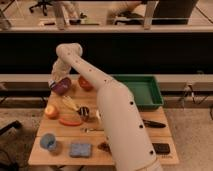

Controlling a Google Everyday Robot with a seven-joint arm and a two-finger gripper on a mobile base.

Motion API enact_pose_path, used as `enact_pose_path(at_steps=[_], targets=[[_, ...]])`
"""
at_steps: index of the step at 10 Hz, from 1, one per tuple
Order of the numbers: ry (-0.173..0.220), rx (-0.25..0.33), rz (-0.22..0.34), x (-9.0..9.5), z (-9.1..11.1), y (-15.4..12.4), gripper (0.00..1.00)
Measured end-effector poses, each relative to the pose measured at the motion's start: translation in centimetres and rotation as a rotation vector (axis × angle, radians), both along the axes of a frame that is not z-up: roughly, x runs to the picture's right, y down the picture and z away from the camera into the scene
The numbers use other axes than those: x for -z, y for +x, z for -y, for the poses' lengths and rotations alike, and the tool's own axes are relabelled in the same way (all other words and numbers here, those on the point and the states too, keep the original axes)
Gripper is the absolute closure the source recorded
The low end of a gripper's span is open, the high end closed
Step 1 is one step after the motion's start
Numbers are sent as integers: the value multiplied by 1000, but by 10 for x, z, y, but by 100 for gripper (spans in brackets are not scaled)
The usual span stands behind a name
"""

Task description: Wipe purple bowl with towel

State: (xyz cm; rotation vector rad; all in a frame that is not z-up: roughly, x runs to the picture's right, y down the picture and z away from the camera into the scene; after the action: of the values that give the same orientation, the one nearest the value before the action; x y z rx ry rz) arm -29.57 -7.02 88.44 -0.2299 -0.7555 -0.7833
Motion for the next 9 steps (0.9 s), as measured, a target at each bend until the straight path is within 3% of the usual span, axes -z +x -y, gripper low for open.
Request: enact_pose_path(at_steps=[6,9], targets=[[17,-5,-21,-17,-6,10,99],[20,-17,-37,-35,-2,16,99]])
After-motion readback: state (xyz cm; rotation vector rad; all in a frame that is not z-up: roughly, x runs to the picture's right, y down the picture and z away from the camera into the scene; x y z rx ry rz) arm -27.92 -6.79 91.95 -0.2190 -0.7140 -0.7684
